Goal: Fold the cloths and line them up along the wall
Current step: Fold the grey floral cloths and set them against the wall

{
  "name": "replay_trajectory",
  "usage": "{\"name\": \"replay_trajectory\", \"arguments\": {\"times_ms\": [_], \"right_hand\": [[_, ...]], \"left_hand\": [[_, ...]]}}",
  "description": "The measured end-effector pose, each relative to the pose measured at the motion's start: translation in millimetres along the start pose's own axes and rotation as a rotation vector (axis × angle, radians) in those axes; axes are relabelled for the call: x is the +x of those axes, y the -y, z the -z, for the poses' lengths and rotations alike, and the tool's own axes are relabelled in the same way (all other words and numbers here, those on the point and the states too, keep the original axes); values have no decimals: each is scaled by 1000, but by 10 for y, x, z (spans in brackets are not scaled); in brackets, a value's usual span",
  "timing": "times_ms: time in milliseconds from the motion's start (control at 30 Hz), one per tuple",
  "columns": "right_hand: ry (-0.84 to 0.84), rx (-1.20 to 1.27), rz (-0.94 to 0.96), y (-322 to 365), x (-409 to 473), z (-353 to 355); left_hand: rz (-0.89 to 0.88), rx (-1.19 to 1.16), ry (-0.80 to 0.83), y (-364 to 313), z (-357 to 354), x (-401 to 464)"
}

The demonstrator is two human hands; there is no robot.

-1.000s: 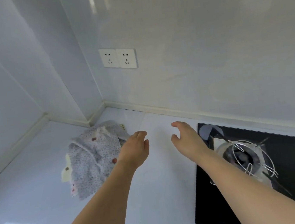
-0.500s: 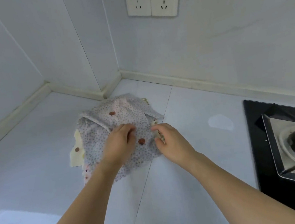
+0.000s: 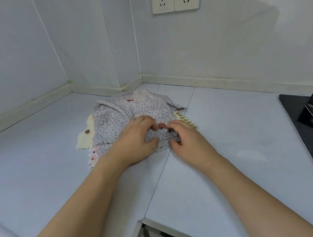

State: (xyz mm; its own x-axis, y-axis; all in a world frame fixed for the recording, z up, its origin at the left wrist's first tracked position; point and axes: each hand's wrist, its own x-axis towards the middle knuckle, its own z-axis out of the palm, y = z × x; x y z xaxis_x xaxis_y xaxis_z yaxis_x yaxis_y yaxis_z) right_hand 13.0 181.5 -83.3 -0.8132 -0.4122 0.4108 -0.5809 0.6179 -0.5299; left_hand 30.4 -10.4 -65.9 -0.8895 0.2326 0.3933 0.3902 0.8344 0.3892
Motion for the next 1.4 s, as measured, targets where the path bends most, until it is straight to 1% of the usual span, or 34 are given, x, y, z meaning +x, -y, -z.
{"name": "replay_trajectory", "arguments": {"times_ms": [67, 133, 267, 367, 467, 533, 600, 733, 800, 900, 933, 1000, 1067, 1133, 1233, 1267, 1400], "right_hand": [[-4, -19, 9, 24, 9, 20], [-19, -17, -3, 34, 14, 39], [-48, 70, -82, 33, 30, 94], [-59, 69, -76, 28, 50, 104], [-154, 16, 4, -5, 77, 73], [-241, 15, 8, -29, 90, 92], [-306, 17, -6, -49, 88, 110], [-410, 24, 14, -27, 79, 158], [-452, 44, 14, 28, 58, 240], [-560, 128, -17, 244, -26, 437], [-590, 182, -40, 336, -56, 528], [-631, 243, -28, 513, -123, 761], [-648, 249, -6, 663, -204, 1049], [-657, 276, -36, 798, -311, 1368], [-716, 340, -112, 915, -492, 1847], [-744, 345, -124, 936, -552, 2003], [-778, 406, -218, 945, -735, 2494]], "left_hand": [[4, 13, 27, -27, 2, -4], [-14, 27, 3, -54, 1, 14], [-8, 17, -23, -91, 109, 100], [18, -63, -14, -172, 153, 134], [33, -158, 19, -280, 175, 152], [36, -168, 41, -316, 227, 163], [42, -123, 55, -286, 268, 165], [65, 76, 86, -356, 337, 175], [74, 155, 25, -513, 417, 171], [77, 158, -132, -794, 564, 90], [74, 169, -170, -882, 615, 70], [77, 186, -228, -1048, 752, 64], [82, 145, -256, -1216, 927, 71], [107, 8, -235, -1434, 1125, 46], [156, -305, -116, -1805, 1399, -34], [164, -362, -79, -1924, 1487, -72], [113, -392, 7, -2246, 1690, -164]]}}
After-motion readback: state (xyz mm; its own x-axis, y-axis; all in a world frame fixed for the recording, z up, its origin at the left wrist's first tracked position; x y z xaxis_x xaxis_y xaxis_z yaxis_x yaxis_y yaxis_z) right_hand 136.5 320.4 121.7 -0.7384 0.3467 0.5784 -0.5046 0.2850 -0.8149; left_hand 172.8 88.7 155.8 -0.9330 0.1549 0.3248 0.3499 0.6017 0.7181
